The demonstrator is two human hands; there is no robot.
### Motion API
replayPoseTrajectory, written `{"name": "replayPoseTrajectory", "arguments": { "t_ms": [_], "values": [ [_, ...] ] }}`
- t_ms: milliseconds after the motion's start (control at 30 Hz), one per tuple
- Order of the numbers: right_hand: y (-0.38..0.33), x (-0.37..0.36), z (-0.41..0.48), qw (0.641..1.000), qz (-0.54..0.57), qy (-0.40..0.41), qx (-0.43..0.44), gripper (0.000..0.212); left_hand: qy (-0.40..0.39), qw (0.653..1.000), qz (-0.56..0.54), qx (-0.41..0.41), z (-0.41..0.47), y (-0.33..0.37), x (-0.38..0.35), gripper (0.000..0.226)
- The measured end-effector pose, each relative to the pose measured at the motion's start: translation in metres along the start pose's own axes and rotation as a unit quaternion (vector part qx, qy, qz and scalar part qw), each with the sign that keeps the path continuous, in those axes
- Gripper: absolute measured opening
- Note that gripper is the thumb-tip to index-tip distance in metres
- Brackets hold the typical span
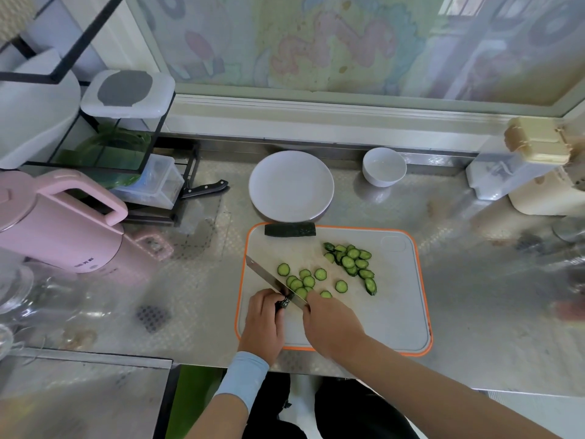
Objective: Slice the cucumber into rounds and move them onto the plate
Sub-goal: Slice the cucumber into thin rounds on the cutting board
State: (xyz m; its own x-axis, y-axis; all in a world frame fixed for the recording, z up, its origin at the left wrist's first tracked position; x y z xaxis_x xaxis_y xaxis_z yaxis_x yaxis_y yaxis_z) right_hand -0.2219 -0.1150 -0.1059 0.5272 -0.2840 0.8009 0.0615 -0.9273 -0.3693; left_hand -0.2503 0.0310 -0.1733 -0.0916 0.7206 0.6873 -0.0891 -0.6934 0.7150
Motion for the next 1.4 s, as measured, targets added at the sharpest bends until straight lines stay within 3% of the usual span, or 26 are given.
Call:
{"name": "replayPoseTrajectory", "arguments": {
  "t_ms": [167,633,933,1033,1400],
  "values": [
    [-0.001,0.003,-0.01,1.0,0.0,0.02,0.013,0.014,0.017,1.0,0.003,0.013,-0.002,-0.001,-0.004,0.021],
    [-0.002,0.012,-0.022,0.997,-0.057,-0.041,0.033,0.011,0.017,1.0,0.018,0.018,-0.003,-0.001,-0.006,0.023],
    [0.003,-0.001,0.0,0.998,-0.025,-0.062,-0.01,0.003,0.009,1.0,0.004,0.016,-0.003,-0.003,-0.006,0.021],
    [-0.001,-0.009,0.007,0.996,-0.035,-0.079,-0.017,0.016,0.008,1.0,0.005,0.014,-0.003,-0.002,-0.006,0.023],
    [0.006,-0.017,0.015,0.998,-0.029,-0.054,0.008,0.01,0.011,0.999,0.01,0.04,-0.008,0.002,-0.002,0.028]
  ]
}}
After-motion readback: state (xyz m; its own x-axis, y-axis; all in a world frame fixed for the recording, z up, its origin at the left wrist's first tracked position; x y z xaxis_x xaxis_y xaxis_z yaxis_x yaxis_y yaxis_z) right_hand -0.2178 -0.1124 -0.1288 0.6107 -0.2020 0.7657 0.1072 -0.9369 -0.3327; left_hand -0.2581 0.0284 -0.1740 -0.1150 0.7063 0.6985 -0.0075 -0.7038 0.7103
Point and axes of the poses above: each hand's wrist, its own z-axis towards the middle knuckle, its own x-axis out of the back of the hand, y = z × x, the point moved 4 cm from there along z, towards the middle knuckle, and after that the axes turned 1 degree about -y, right-handed, at the moved point
